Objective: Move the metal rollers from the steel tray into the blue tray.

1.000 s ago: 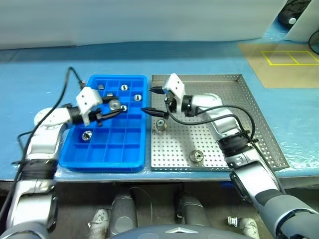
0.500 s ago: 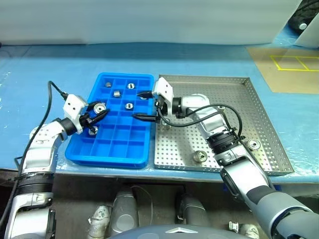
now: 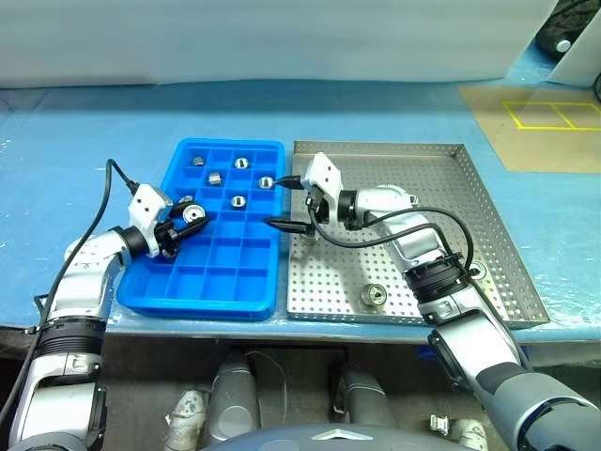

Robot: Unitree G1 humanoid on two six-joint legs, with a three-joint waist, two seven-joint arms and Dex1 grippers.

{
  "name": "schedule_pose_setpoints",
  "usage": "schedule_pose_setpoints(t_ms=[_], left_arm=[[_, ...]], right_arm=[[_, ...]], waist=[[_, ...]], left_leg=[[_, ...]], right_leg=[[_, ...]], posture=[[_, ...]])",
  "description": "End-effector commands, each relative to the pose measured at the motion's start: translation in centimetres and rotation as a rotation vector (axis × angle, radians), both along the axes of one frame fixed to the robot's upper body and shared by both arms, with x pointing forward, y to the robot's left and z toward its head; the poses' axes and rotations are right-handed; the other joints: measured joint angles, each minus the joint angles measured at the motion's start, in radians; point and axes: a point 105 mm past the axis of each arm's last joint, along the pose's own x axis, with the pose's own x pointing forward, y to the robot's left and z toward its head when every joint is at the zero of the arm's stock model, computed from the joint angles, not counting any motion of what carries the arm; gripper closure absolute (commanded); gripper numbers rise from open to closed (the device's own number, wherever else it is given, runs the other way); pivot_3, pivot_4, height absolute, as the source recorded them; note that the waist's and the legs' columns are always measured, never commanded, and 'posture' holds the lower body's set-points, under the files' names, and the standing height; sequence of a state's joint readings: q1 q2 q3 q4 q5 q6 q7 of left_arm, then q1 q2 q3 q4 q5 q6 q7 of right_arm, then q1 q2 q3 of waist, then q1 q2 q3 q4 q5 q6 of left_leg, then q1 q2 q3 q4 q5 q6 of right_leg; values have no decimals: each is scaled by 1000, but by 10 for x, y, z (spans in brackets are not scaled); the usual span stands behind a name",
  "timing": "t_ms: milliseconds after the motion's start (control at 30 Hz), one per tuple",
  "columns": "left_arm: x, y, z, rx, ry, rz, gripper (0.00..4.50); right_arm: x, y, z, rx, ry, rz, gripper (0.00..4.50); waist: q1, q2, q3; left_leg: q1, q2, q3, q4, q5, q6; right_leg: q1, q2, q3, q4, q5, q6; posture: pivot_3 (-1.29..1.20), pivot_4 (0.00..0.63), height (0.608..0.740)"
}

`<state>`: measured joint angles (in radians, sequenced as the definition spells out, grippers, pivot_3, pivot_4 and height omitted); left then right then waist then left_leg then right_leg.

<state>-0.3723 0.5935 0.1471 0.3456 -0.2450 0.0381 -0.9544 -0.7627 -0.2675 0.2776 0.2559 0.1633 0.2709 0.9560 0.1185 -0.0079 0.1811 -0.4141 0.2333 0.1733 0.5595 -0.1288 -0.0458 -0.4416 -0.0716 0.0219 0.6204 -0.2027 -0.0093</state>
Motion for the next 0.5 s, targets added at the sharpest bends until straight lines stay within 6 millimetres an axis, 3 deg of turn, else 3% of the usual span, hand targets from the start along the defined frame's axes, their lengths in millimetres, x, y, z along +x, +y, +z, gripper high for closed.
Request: schedule_pose_setpoints(t_ms=[33,267,500], left_arm=[[3,-2,15,15,-61,-11,985],[6,-17,40,-3,-131,-70,985],[17,-69,77,-70,-219,-235,985]], right_arm=[[-1,0,15,35,-48,0,0],[-1,-3,14,36,-49,-15,0],[5,-21,22,40,-67,-84,0]], waist=[[0,0,0],[-1,0,0],[1,0,0]], left_leg=[[0,0,0,0,0,0],[0,0,0,0,0,0],[0,0,1,2,1,-1]], right_leg=[[0,0,0,0,0,0],[0,0,0,0,0,0],[1,-1,0,1,0,0]], posture=[[73,150,740],[54,150,740],[-50,150,740]])
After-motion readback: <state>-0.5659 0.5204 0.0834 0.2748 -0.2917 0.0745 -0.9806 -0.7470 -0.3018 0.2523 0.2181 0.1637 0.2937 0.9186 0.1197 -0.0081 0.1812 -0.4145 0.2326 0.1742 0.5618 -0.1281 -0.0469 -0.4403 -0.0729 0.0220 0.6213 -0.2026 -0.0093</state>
